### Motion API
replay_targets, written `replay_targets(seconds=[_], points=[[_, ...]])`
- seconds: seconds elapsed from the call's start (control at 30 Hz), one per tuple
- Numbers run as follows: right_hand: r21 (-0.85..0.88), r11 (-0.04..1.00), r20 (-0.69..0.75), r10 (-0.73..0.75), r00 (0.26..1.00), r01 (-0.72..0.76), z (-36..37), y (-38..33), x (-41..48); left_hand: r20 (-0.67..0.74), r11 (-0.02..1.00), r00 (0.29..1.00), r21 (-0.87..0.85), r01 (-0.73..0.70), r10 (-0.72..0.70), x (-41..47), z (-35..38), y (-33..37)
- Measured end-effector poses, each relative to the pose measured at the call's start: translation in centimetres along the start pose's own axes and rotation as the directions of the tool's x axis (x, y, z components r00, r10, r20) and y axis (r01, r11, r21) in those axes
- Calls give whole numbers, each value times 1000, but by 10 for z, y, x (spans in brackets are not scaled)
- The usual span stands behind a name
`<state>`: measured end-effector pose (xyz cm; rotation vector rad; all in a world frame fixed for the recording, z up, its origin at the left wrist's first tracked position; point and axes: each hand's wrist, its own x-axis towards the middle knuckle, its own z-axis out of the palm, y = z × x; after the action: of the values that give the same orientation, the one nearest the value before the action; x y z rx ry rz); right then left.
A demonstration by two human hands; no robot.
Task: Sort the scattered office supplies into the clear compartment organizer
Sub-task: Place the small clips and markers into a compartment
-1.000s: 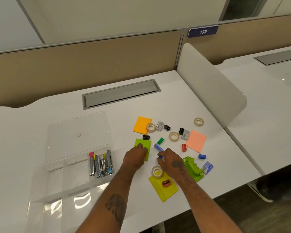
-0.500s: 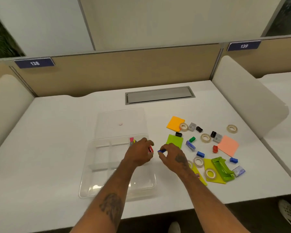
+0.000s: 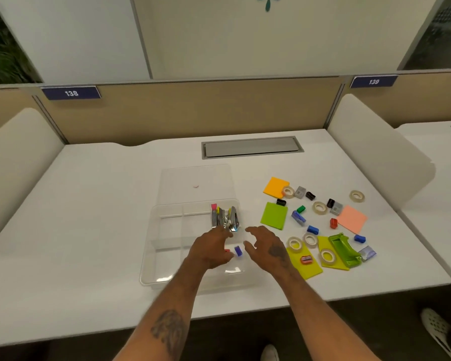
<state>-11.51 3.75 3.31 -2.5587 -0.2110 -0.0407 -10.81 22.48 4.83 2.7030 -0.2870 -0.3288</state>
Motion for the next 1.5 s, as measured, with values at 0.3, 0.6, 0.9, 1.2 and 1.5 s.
replay_targets(seconds=[0.3, 0.6, 0.9, 1.2, 1.5], points=[[-68, 977, -100, 196, 976, -203, -39, 65, -18, -25, 979, 979, 20, -202, 202, 27, 13, 58], [-134, 916, -59, 373, 926, -378, -83, 146, -12, 114, 970, 965, 32, -241, 236, 56, 65, 136], [-175, 940, 74, 310, 948, -294, -90, 194, 13, 251, 970, 950, 109, -218, 186, 77, 107, 181], [-409, 909, 190, 169, 967, -78, -86, 201, 50, 272, 959, 948, 179, -219, 166, 88, 122, 189], [-424, 900, 201, 199, 959, -98, -73, 199, 48, 57, 996, 995, 17, -88, 87, 85, 90, 174]])
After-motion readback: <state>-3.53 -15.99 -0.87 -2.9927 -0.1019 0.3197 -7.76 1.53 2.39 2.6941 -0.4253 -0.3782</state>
